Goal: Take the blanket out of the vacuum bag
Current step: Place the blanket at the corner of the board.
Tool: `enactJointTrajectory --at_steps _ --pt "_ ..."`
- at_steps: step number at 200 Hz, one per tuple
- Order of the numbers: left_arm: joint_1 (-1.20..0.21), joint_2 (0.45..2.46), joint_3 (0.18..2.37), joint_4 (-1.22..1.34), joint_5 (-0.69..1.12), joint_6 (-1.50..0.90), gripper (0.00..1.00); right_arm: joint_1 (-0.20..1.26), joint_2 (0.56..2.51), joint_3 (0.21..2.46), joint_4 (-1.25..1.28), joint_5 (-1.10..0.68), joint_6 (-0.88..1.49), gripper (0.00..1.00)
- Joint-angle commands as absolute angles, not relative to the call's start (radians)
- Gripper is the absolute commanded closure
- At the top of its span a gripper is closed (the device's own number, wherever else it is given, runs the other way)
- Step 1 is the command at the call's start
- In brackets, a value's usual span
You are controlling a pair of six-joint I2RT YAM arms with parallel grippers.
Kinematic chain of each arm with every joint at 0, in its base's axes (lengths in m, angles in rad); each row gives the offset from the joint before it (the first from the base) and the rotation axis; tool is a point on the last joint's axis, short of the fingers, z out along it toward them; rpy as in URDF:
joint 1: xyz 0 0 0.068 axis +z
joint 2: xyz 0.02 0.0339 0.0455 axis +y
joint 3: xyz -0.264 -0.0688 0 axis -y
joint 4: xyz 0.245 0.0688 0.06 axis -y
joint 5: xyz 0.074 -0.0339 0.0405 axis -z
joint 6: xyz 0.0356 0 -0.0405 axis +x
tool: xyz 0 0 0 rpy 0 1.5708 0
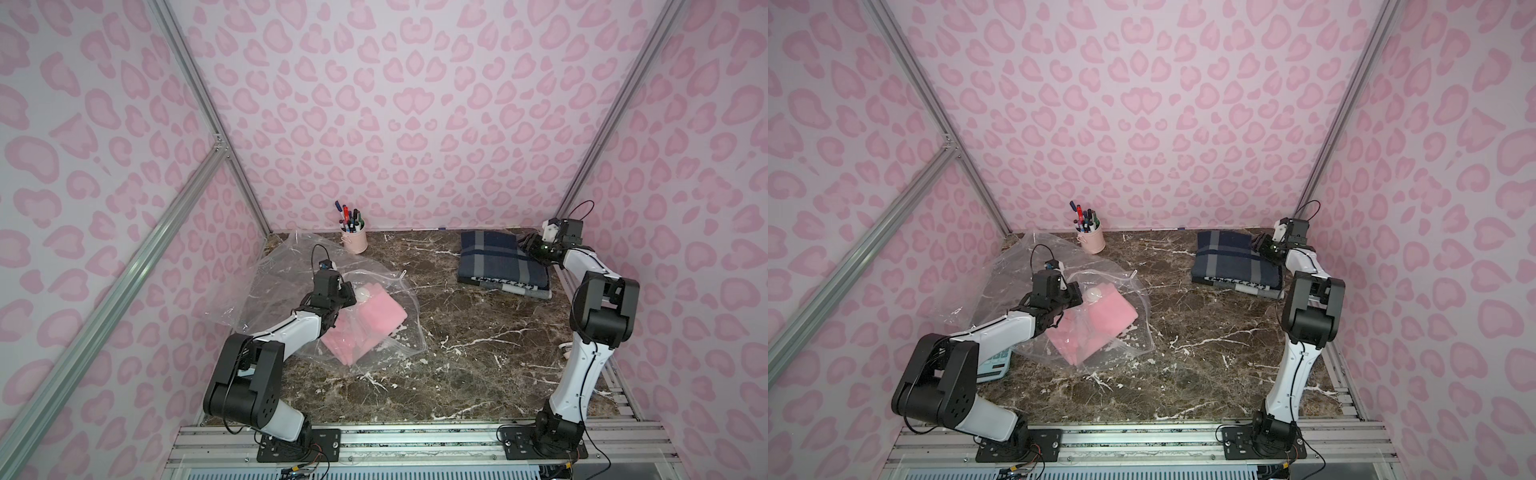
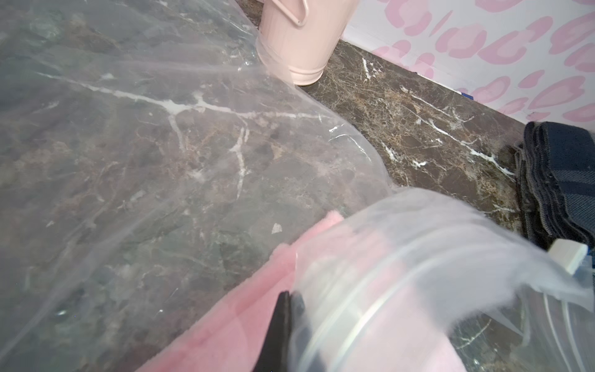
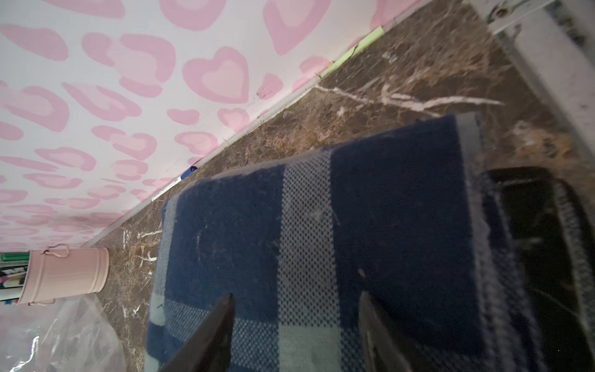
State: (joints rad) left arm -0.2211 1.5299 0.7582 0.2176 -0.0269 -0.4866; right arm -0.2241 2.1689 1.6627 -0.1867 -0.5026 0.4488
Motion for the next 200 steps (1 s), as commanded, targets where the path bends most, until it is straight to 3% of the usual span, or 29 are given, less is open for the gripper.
enactJointTrajectory --at_steps 1,40,89,130,157,200 --pt "-0.219 1.535 0.768 0.198 -0.041 -0.466 0.96 -0.224 2.177 1.632 -0.146 -0.535 0.490 0.38" --pt "-0.220 1.539 0.787 0.208 0.000 -0.476 0.96 -0.237 2.163 1.573 -0.149 -0.512 0.473 0.38" --pt "-0.220 1.484 0.838 0.214 0.069 -0.442 0.96 -0.202 2.008 1.629 -0.186 -0.484 0.417 0.38" --pt "-0.220 1.537 1.017 0.171 0.077 -0.394 0.96 -0.143 1.874 1.663 -0.238 -0.518 0.386 0.38" --pt "-0.221 1.566 1.078 0.176 0.082 -0.402 0.96 -0.094 1.736 1.534 -0.193 -0.549 0.388 0.38" --pt "-0.220 1.554 1.038 0.229 0.121 -0.417 0.96 0.035 1.510 1.147 -0.049 -0.542 0.462 0.38"
